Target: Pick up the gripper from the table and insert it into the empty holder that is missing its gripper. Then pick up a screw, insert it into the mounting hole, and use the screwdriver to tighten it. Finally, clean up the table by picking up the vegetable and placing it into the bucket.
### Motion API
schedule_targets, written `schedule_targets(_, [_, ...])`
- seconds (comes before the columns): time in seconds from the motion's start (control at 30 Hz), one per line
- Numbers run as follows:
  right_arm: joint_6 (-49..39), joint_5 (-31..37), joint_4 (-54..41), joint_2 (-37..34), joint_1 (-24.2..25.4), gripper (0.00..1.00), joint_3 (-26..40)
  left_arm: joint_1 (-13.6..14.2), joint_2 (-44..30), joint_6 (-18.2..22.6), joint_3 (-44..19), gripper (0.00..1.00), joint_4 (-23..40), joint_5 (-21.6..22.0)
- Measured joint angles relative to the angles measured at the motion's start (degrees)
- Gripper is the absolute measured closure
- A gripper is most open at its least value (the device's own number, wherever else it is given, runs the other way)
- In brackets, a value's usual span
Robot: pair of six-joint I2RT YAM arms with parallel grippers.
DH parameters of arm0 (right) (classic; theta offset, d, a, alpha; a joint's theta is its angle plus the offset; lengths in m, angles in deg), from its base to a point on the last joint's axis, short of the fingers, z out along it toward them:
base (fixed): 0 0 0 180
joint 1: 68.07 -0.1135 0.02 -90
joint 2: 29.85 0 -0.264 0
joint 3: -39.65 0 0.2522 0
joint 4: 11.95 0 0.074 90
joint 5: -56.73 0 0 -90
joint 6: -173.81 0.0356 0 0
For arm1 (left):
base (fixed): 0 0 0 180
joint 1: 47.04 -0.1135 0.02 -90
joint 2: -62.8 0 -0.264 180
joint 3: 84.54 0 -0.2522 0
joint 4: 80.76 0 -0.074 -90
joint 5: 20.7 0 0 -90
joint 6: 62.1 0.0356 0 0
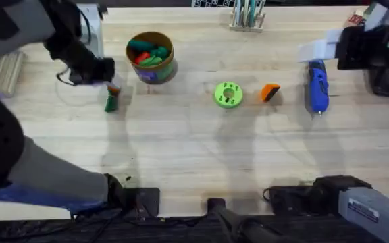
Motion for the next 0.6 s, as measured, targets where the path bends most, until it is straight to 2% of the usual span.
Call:
schedule_targets(0.3, [0.0, 0.0, 0.0, 0.01, 0.0, 0.068, 0.0, 1.7, 8.19, 0.0, -7.47, 0.997, 1.63, -0.19])
schedule_targets(0.6, [0.0, 0.0, 0.0, 0.0, 0.0, 0.068, 0.0, 1.77, 9.44, 0.0, -7.83, 0.997, 1.87, -0.33])
